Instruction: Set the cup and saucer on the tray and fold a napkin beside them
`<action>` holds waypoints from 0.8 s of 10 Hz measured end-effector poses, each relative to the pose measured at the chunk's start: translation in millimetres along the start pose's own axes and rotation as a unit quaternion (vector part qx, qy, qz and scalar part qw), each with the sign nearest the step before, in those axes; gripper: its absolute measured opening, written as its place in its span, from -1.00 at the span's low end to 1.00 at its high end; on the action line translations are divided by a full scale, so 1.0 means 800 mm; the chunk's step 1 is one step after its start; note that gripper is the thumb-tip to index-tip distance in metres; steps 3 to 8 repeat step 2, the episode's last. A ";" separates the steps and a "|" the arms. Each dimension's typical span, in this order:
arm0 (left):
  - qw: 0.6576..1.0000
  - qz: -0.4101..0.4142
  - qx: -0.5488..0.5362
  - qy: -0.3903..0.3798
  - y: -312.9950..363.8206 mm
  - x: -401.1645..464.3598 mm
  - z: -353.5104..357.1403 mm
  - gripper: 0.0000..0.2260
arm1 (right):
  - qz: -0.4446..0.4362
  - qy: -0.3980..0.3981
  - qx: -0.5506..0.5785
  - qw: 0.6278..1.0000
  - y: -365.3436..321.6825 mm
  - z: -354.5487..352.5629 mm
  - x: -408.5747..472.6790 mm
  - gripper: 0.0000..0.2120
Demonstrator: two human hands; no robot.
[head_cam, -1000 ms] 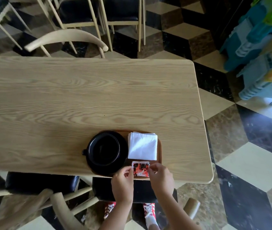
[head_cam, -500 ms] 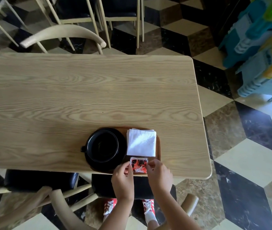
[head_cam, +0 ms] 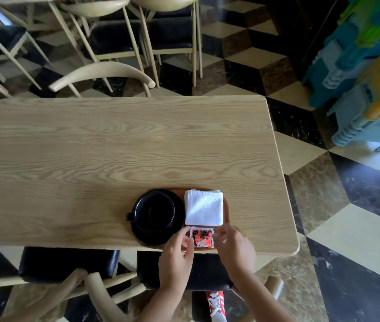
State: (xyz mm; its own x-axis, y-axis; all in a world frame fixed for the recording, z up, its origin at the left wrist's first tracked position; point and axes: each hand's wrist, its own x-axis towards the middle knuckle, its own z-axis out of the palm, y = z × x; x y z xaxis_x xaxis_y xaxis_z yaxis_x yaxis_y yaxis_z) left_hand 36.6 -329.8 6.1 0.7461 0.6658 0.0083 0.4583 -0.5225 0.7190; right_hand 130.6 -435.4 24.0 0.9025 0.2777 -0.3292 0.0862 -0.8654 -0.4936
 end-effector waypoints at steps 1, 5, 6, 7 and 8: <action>0.996 0.063 0.023 -0.053 0.023 0.041 -0.039 -0.77 | -0.069 -0.055 -0.033 0.996 -0.030 -0.042 0.011 -0.76; 0.962 0.098 0.104 -0.231 0.050 0.098 -0.083 -0.79 | -0.111 -0.150 -0.068 0.980 -0.066 -0.085 0.032 -0.67; 0.962 0.098 0.104 -0.231 0.050 0.098 -0.083 -0.79 | -0.111 -0.150 -0.068 0.980 -0.066 -0.085 0.032 -0.67; 0.962 0.098 0.104 -0.231 0.050 0.098 -0.083 -0.79 | -0.111 -0.150 -0.068 0.980 -0.066 -0.085 0.032 -0.67; 0.962 0.098 0.104 -0.231 0.050 0.098 -0.083 -0.79 | -0.111 -0.150 -0.068 0.980 -0.066 -0.085 0.032 -0.67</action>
